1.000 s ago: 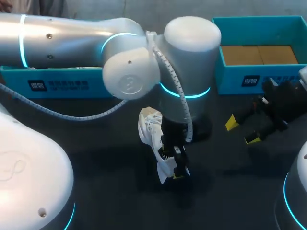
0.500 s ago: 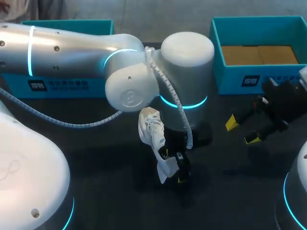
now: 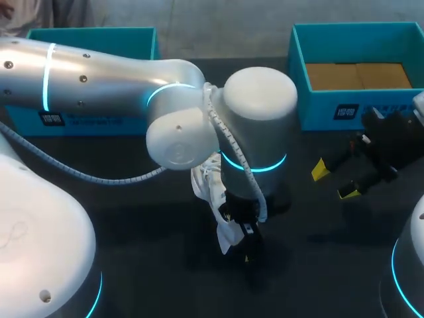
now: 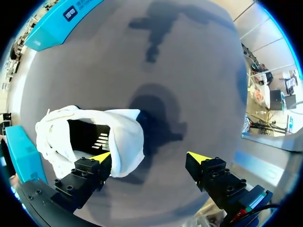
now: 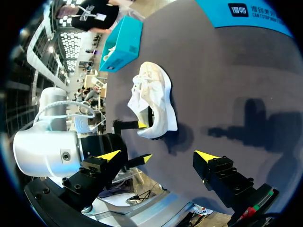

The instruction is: Take the shoe out of the shoebox, open the shoe tongue, remove and reinsert the insole, then place the shoe into the shoebox

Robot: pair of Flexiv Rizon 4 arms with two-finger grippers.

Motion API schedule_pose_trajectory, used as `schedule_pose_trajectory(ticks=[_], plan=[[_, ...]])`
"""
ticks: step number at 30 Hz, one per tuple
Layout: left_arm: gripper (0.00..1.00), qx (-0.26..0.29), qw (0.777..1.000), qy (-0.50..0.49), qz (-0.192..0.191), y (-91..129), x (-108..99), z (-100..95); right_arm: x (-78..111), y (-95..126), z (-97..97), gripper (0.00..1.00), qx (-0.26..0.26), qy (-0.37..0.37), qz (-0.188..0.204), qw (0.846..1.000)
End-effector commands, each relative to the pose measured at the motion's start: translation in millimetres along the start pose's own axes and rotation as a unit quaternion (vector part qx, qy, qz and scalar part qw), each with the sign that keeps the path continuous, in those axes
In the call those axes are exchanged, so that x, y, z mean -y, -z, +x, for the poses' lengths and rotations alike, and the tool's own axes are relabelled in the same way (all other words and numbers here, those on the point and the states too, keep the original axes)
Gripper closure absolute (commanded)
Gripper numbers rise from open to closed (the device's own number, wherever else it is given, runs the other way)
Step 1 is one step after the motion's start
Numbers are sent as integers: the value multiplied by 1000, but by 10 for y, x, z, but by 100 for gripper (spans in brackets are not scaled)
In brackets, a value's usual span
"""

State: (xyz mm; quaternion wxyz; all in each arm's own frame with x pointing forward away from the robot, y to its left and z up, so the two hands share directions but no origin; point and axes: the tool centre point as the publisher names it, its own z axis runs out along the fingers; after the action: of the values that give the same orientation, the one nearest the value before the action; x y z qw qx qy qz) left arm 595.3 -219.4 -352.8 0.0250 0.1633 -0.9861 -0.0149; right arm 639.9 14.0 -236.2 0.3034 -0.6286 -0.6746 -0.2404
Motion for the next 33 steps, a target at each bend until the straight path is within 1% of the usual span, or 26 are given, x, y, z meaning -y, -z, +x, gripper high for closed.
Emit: schedule_pose_trajectory(ticks=[1, 9, 17, 18, 19, 24, 29, 32, 33], plan=[[0, 5, 1000, 7, -4, -115, 71, 6, 15, -6, 3, 0, 2, -1, -1, 1000], [0, 14, 1000, 6, 2, -201, 140, -106, 15, -6, 3, 0, 2, -1, -1, 1000], [0, 11, 1000, -6, 11, -293, 184, -146, 15, -6, 3, 0, 2, -1, -1, 1000], [7, 10, 1000, -9, 13, -301, 175, -144, 15, -6, 3, 0, 2, -1, -1, 1000], [8, 9, 1000, -12, 15, -310, 166, -141, 15, -6, 3, 0, 2, -1, -1, 1000], [9, 5, 1000, -16, 18, -385, 157, -161, 15, -6, 3, 0, 2, -1, -1, 1000], [15, 4, 1000, -16, 15, -425, 177, -171, 15, -6, 3, 0, 2, -1, -1, 1000], [23, 5, 1000, -17, 14, -436, 182, -171, 15, -6, 3, 0, 2, -1, -1, 1000], [29, 5, 1000, -18, 14, -439, 183, -170, 15, -6, 3, 0, 2, -1, -1, 1000]])
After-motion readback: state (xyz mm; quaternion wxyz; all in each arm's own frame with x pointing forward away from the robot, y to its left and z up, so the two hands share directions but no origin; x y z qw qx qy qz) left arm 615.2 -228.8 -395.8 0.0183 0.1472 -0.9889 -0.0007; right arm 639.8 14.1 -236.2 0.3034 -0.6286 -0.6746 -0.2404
